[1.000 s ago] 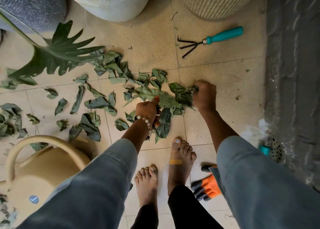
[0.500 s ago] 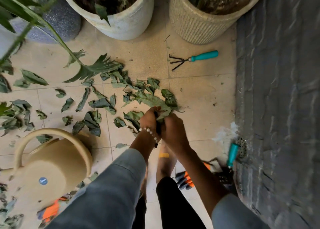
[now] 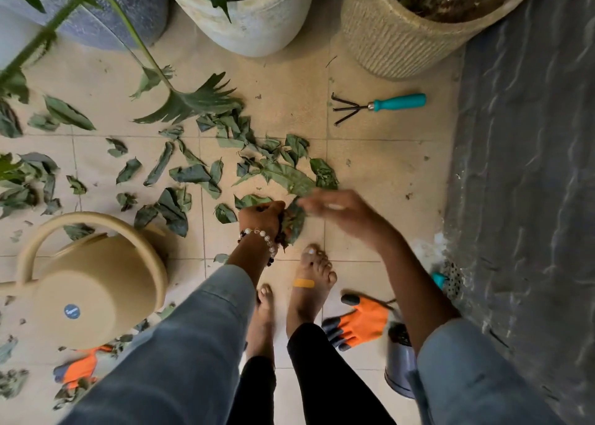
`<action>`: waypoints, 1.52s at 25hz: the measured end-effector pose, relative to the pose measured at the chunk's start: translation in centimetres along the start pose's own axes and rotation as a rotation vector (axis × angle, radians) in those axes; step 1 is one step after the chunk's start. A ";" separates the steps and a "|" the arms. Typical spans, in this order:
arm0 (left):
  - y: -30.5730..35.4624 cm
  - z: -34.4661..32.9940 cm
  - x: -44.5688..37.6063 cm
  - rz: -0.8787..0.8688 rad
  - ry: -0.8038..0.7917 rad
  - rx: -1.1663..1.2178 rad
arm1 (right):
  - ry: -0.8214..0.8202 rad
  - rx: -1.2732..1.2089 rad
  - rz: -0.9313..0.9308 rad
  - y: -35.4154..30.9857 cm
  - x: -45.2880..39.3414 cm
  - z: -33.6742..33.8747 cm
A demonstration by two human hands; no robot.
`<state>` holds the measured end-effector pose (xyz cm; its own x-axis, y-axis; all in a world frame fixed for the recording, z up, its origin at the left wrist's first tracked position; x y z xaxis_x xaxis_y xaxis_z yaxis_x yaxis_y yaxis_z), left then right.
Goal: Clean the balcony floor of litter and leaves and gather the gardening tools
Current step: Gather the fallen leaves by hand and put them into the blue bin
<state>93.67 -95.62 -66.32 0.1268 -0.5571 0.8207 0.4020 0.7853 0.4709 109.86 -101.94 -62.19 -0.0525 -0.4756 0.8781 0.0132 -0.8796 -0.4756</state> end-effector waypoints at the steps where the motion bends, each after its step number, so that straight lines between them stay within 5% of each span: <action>1: -0.4 0.5 -0.7 0.016 -0.017 0.029 | 0.161 -0.080 -0.003 0.5 -1.2 2.2; 4: -1.3 1.0 -2.0 0.027 -0.107 0.120 | 0.529 0.425 0.064 1.9 -5.7 4.6; 7: -2.8 1.5 -3.4 0.036 -0.158 0.191 | 0.378 0.952 0.147 3.4 -10.7 0.4; 9: -4.0 1.9 -4.2 0.034 -0.161 0.198 | 0.480 1.080 0.162 4.4 -12.1 -0.2; 13: -5.9 2.9 -5.0 0.015 -0.132 0.114 | 0.729 0.879 0.293 5.6 -12.6 1.2; 17: -5.8 3.6 -4.3 0.042 -0.054 0.090 | 0.905 0.267 0.088 7.1 -9.1 4.6; 20: -5.9 3.9 -3.6 0.057 -0.034 0.061 | 0.654 0.217 0.135 6.3 -7.5 0.7; 23: -6.5 4.2 -3.4 0.064 -0.043 0.085 | 0.368 0.482 0.210 6.2 -8.5 -5.9; 26: -7.3 4.7 -3.8 0.058 -0.048 0.109 | 0.376 0.985 0.346 6.6 -10.1 -10.4; 28: -7.9 5.3 -4.3 0.045 -0.043 0.122 | 0.408 1.111 0.391 7.0 -11.0 -11.8; 31: -8.4 6.4 -4.4 0.053 -0.028 0.163 | 0.481 1.064 0.446 5.8 -11.1 -11.5; 35: -8.9 7.8 -3.4 0.075 0.009 0.183 | 0.255 0.753 0.433 3.7 -9.1 -11.8; 38: -9.6 8.5 -2.7 0.099 0.030 0.183 | 0.264 0.883 0.328 5.2 -8.0 -13.9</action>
<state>81.82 -99.34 -70.27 0.1859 -0.4808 0.8569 0.2154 0.8708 0.4419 96.44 -102.52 -72.39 -0.1333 -0.7744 0.6185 0.8042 -0.4493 -0.3892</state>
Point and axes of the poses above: each hand's wrist, its own x-axis away from the middle knuckle, its own z-axis out of the back of the hand, y = z × x, the point moved 7 cm from there along -x, towards the middle knuckle, and after that the axes turned 12 degrees about -z, right-handed, at the moved point
